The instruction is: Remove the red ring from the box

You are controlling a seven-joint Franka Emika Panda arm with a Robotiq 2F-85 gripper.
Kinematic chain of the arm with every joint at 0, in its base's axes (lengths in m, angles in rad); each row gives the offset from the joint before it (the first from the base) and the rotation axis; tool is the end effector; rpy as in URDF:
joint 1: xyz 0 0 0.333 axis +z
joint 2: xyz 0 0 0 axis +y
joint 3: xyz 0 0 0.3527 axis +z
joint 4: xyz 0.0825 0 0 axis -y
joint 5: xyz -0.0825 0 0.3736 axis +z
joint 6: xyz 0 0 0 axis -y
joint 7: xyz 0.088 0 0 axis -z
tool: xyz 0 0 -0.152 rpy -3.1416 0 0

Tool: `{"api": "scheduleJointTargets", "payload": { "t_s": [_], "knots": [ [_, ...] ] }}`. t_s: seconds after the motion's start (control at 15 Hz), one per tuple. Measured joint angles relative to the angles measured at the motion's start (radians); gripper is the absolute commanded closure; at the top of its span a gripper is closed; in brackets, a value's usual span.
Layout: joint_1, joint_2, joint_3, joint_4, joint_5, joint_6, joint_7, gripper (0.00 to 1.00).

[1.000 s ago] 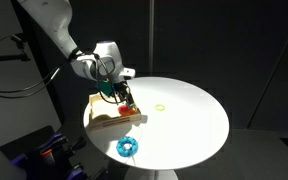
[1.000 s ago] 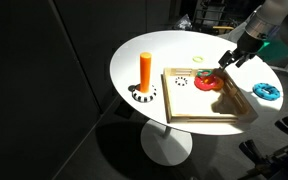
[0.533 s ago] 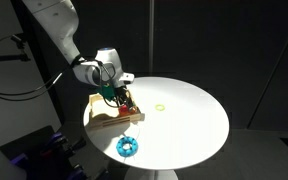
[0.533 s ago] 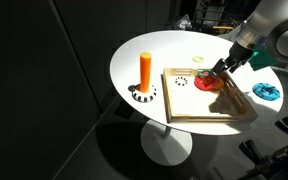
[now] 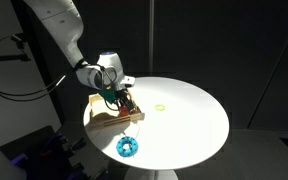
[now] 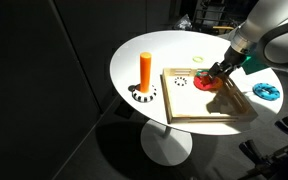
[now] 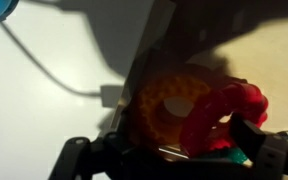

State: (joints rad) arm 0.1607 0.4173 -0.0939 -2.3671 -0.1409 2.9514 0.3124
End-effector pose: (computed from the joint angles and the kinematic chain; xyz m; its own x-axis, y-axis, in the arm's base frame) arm 0.5364 0.0420 0.1661 0.9796 -0.0935 0.1781 -0.1010 -0.9943 0.0338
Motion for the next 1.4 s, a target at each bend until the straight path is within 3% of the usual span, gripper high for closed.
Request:
{"api": "scheduleJointTargets", "payload": {
  "t_s": [0.07,0.27,0.47,0.53,0.67,0.87,1.07,1.13,1.2,1.4],
  "knots": [
    [0.001,0.004,0.0,0.004,0.009,0.007,0.0,0.17],
    [0.002,0.015,0.003,0.022,0.037,0.016,-0.002,0.34],
    [0.002,0.019,0.004,0.036,0.054,0.019,-0.003,0.6],
    [0.002,0.019,0.004,0.039,0.058,0.02,-0.003,0.62],
    [0.004,0.024,0.012,0.042,0.069,0.022,-0.003,0.39],
    [0.012,0.029,0.017,0.047,0.078,0.027,-0.003,0.18],
    [0.014,0.034,0.019,0.049,0.078,0.028,-0.003,0.13],
    [0.014,0.036,0.019,0.05,0.079,0.028,-0.003,0.21],
    [0.014,0.037,0.019,0.051,0.079,0.028,-0.003,0.38],
    [0.014,0.041,0.019,0.051,0.081,0.028,-0.003,0.52]
  ]
}}
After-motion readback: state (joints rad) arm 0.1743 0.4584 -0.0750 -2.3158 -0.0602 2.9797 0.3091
